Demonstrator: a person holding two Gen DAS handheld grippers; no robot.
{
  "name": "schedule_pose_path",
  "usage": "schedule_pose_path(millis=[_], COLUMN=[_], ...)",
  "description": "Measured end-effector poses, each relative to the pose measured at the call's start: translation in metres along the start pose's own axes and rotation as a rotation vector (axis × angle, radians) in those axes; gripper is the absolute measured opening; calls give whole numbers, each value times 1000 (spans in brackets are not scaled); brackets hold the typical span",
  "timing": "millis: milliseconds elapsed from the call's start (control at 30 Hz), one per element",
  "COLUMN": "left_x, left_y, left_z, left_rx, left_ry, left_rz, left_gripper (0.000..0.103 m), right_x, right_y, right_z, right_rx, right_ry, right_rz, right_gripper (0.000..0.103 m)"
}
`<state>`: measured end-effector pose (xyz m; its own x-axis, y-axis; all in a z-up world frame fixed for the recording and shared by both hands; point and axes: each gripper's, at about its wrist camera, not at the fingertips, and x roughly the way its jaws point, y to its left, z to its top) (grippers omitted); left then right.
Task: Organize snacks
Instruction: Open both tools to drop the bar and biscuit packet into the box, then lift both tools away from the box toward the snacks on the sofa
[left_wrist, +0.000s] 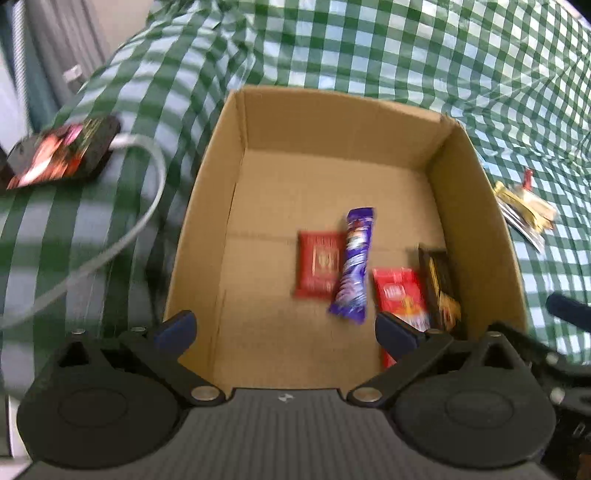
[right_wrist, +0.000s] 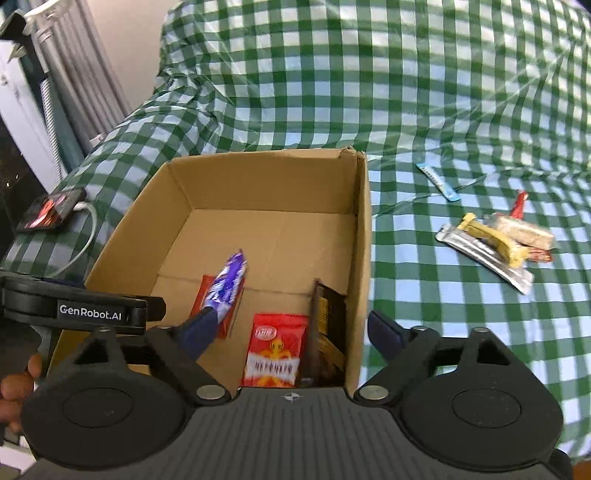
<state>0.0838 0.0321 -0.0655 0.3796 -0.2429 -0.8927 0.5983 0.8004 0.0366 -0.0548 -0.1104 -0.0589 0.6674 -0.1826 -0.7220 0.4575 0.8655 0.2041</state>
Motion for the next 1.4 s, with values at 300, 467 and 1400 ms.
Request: schedule_pose_path(millis=[300,467,1400], left_x=[-76,-111,-182], left_y=[5,-2,-36], left_z=[-61,-78,-131], left_rx=[-17,-16,61], left_ry=[-87,-163,-305], left_rz=[37,58,66], left_gripper=[103,103,103], right_x=[-71,-107,-189], right_y=[29,39,31], right_z=[-41,-52,-92], right_rx=[-79,-99,-79], right_ry=[-60,-132,-271], right_rz=[25,33,6], right_gripper=[92,95,97])
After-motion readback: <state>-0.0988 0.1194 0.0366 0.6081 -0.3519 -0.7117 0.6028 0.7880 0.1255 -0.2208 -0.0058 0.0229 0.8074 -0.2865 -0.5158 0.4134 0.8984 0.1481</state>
